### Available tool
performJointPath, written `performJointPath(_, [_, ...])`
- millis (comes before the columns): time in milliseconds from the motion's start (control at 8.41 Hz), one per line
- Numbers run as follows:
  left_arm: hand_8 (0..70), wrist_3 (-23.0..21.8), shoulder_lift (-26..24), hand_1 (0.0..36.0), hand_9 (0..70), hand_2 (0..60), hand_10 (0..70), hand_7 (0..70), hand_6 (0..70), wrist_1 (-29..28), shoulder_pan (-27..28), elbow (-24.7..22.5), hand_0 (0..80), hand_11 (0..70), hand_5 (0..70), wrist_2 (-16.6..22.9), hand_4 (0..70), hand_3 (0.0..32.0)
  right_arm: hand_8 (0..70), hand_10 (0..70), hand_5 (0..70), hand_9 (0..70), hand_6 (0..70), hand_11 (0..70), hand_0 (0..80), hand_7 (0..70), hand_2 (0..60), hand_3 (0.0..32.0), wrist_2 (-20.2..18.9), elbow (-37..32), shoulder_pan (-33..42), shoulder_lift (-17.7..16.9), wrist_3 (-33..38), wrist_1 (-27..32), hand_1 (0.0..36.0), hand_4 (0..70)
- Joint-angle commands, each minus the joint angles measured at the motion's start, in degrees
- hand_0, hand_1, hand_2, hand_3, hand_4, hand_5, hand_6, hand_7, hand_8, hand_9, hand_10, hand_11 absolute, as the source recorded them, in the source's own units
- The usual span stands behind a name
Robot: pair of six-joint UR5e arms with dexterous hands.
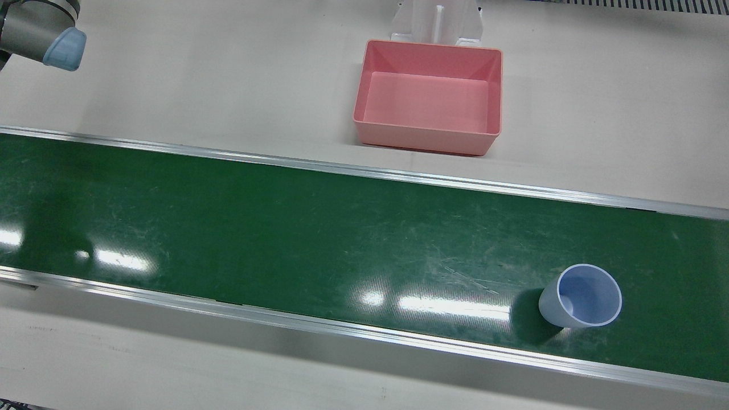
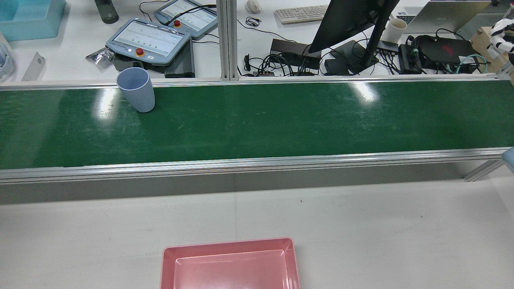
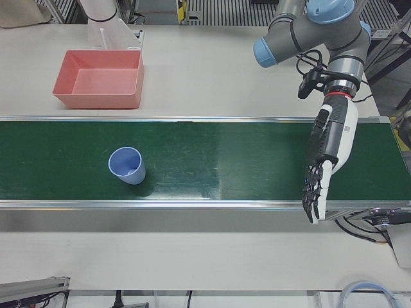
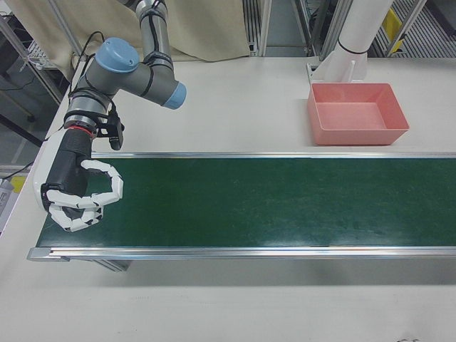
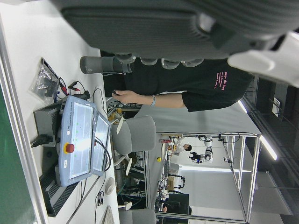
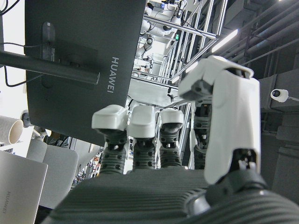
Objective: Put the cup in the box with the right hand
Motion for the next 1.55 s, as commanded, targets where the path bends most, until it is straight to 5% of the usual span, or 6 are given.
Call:
performJointPath(0, [0.0,0.05,0.0,0.0,0.0,0.0,0.0,0.0,0.0,0.0,0.0,0.05,0.0,0.0,0.0,0.0,0.0,0.0,70.0,49.3,19.9,70.0,46.5,70.0,62.4,70.0,42.5,0.0,0.0,0.08,0.01,0.0,0.0,-0.01,26.3,53.0])
performJointPath(238, [0.0,-0.04,0.0,0.0,0.0,0.0,0.0,0.0,0.0,0.0,0.0,-0.04,0.0,0.0,0.0,0.0,0.0,0.0,70.0,48.8,19.7,70.0,46.3,69.8,61.1,70.0,49.4,0.0,-0.44,0.42,0.09,0.0,-0.17,0.07,28.1,49.5])
performJointPath(476, [0.0,-0.04,0.0,0.0,0.0,0.0,0.0,0.0,0.0,0.0,0.0,-0.04,0.0,0.0,0.0,0.0,0.0,0.0,42.8,23.4,12.8,69.2,28.4,35.9,62.8,70.0,3.8,0.0,-0.7,0.95,-0.26,0.09,-0.7,0.16,20.0,27.6])
performJointPath(594, [0.0,0.05,0.0,0.0,0.0,0.0,0.0,0.0,0.0,0.09,0.0,-0.04,0.0,0.0,0.0,0.0,0.0,0.0,1.9,2.0,7.2,7.3,8.0,5.3,57.5,29.4,14.6,0.0,-0.79,1.39,-0.34,0.09,-0.79,-0.01,24.2,11.5])
performJointPath(832, [0.0,0.05,0.0,0.0,0.0,0.0,0.0,0.0,0.0,0.0,-0.09,-0.04,0.0,0.0,0.0,0.0,0.0,0.0,0.0,0.0,8.1,0.0,2.0,0.0,62.7,0.2,19.4,0.0,-0.97,2.27,-0.61,0.09,-1.05,-0.01,29.9,5.3])
performJointPath(1427, [0.0,0.05,0.0,0.0,0.0,0.0,0.0,0.0,0.0,0.09,0.0,-0.04,0.0,0.0,0.0,0.0,0.0,0.0,0.0,0.0,4.5,0.6,2.8,0.0,51.6,10.2,11.3,0.0,-0.97,4.55,-5.61,-0.09,-0.97,-0.45,19.0,3.4])
